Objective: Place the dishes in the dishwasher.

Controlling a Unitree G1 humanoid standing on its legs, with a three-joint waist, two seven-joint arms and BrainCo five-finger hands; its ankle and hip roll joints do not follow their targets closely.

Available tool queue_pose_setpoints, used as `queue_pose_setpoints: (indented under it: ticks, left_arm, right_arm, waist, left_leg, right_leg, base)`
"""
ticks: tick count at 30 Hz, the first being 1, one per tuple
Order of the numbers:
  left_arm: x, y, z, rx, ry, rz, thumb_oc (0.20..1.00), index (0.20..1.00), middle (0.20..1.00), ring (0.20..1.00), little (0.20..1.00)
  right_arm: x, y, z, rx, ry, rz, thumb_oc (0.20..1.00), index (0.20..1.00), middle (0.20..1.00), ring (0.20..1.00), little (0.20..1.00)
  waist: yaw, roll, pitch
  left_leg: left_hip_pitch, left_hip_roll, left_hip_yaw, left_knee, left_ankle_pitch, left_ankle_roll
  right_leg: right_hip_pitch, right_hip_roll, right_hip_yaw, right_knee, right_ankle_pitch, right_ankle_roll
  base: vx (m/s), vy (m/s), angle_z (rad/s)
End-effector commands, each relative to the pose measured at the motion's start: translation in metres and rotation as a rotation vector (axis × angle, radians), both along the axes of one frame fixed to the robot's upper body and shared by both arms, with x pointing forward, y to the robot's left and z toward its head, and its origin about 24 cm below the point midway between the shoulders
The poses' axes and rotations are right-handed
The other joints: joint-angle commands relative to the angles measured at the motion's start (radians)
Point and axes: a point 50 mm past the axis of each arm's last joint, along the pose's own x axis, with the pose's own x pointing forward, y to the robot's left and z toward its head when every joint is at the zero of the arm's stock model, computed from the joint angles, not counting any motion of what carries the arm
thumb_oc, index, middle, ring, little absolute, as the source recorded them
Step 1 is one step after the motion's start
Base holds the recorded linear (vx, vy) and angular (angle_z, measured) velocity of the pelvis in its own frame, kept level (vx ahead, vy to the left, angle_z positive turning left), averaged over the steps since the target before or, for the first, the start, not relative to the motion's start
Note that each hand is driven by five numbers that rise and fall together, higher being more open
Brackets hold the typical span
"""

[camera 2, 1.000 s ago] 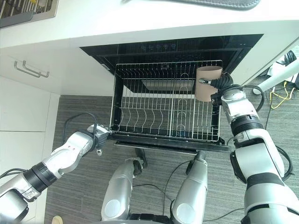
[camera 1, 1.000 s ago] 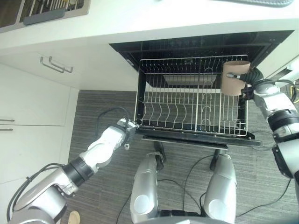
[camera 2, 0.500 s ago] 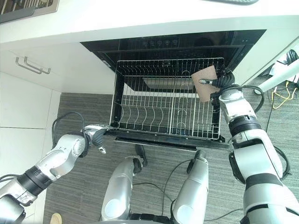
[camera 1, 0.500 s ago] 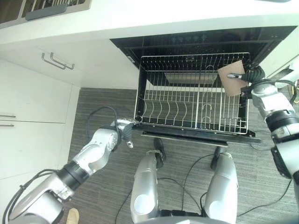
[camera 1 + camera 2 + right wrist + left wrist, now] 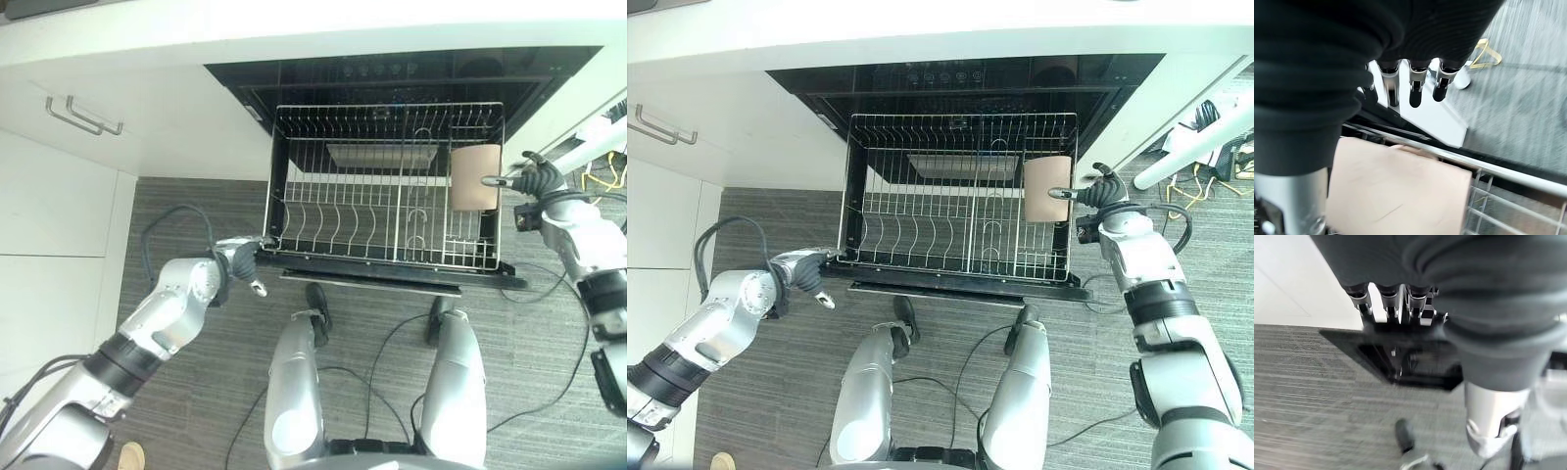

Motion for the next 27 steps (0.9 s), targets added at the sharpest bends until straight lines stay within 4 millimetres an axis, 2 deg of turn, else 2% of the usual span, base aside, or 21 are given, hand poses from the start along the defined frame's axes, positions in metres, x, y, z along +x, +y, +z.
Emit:
queue_pose_setpoints:
  ticks: [1,7,11,14,20,27]
  left_arm:
    - [-0.006,0.005,0.018,-0.129,-0.186,0.015,1.000,1.000,1.000,1.000,1.000]
    - [-0.017,0.013,0.047,-0.391,-0.458,0.001,1.000,1.000,1.000,1.000,1.000]
    - [-0.029,0.007,0.072,-0.639,-0.716,-0.064,1.000,1.000,1.000,1.000,1.000]
    - [-0.034,0.004,0.080,-0.774,-0.826,-0.069,1.000,1.000,1.000,1.000,1.000]
    - [-0.055,0.007,0.099,-0.979,-1.073,-0.125,1.000,1.000,1.000,1.000,1.000]
    - [-0.071,0.006,0.110,-1.112,-1.201,-0.184,1.000,1.000,1.000,1.000,1.000]
  right_arm:
    - [-0.012,-0.007,0.020,0.061,-0.156,-0.057,1.000,1.000,1.000,1.000,1.000]
    - [-0.046,0.008,0.025,0.130,-0.373,0.018,1.000,1.000,1.000,1.000,1.000]
    - [-0.064,0.017,0.028,0.184,-0.495,0.072,1.000,1.000,1.000,1.000,1.000]
    - [-0.074,0.028,0.034,0.187,-0.601,0.154,1.000,1.000,1.000,1.000,1.000]
    - [-0.100,0.024,0.048,0.107,-0.783,0.172,1.000,1.000,1.000,1.000,1.000]
    - [-0.123,0.028,0.066,0.035,-0.973,0.200,1.000,1.000,1.000,1.000,1.000]
  waist:
    - [-0.004,-0.012,-0.021]
    - [-0.020,-0.036,-0.022]
    - [-0.024,-0.051,-0.029]
    - [-0.023,-0.061,-0.039]
    - [-0.025,-0.084,-0.099]
    - [-0.023,-0.107,-0.177]
  left_leg:
    - [0.068,0.062,-0.059,0.001,-0.114,-0.037]
    - [0.082,0.071,-0.053,0.015,-0.130,-0.033]
    - [0.091,0.073,-0.052,0.013,-0.132,-0.033]
    - [0.107,0.069,-0.045,-0.007,-0.125,-0.034]
    - [0.190,0.077,-0.016,-0.092,-0.097,-0.041]
    - [0.287,0.063,0.011,-0.175,-0.077,-0.041]
  right_leg:
    - [0.030,-0.012,0.027,-0.035,-0.032,0.016]
    - [0.047,-0.009,0.029,-0.027,-0.042,0.017]
    - [0.056,-0.004,0.026,-0.023,-0.049,0.018]
    - [0.072,0.002,0.016,-0.039,-0.047,0.019]
    - [0.166,0.031,-0.026,-0.141,-0.023,0.013]
    - [0.286,0.067,-0.045,-0.276,0.012,0.004]
  base:
    - [0.06,-0.001,-0.02]
    - [0.05,-0.028,-0.04]
    - [0.06,-0.052,0.03]
    - [0.05,-0.050,-0.02]
    - [0.08,-0.047,0.06]
    - [0.10,0.041,-0.04]
